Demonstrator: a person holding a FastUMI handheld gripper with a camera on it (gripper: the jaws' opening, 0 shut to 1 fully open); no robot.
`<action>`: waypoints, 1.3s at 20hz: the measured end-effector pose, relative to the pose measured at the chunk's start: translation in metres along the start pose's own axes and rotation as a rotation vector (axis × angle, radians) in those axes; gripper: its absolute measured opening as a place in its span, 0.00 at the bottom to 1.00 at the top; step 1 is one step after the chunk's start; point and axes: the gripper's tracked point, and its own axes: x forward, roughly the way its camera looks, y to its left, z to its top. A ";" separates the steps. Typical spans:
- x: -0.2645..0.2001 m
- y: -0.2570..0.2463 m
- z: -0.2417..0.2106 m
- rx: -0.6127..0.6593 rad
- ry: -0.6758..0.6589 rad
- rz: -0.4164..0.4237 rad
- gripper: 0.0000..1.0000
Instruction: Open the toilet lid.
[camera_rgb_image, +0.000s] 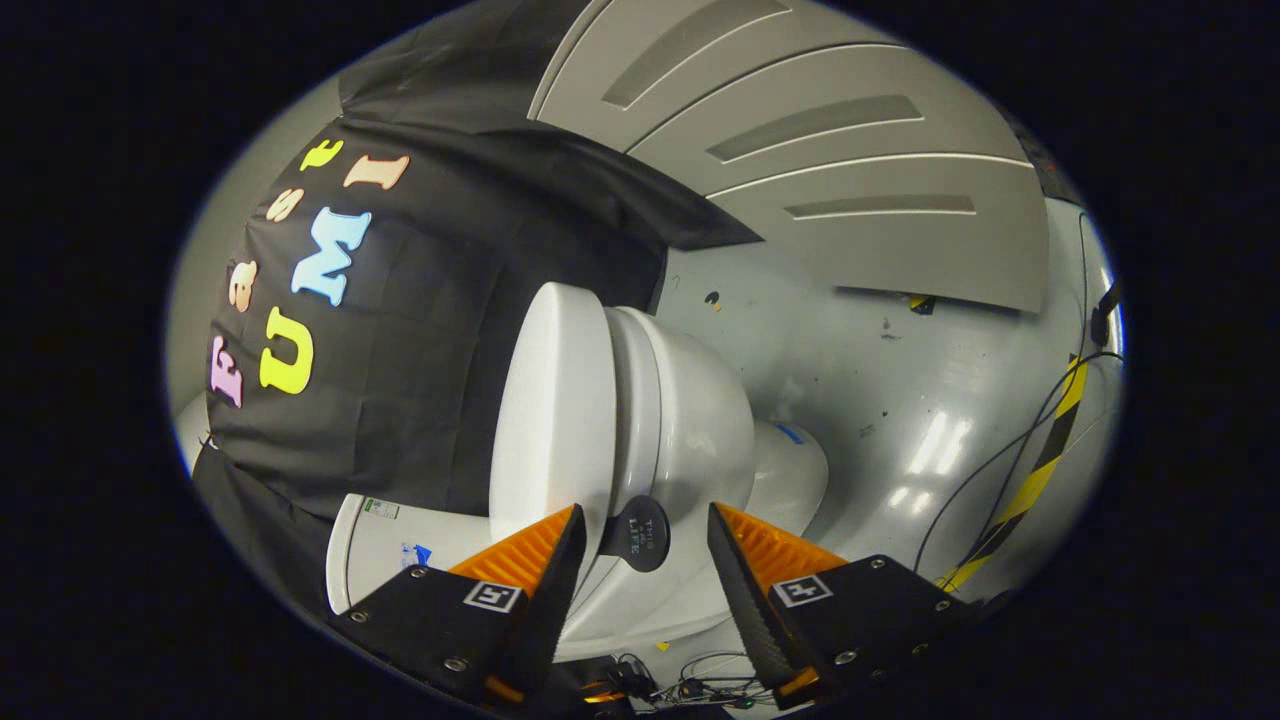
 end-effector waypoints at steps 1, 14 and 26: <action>0.003 -0.001 -0.001 0.005 0.005 0.001 0.71; 0.010 -0.003 -0.005 -0.019 0.051 0.019 0.20; 0.004 0.005 -0.002 -0.006 0.053 0.038 0.04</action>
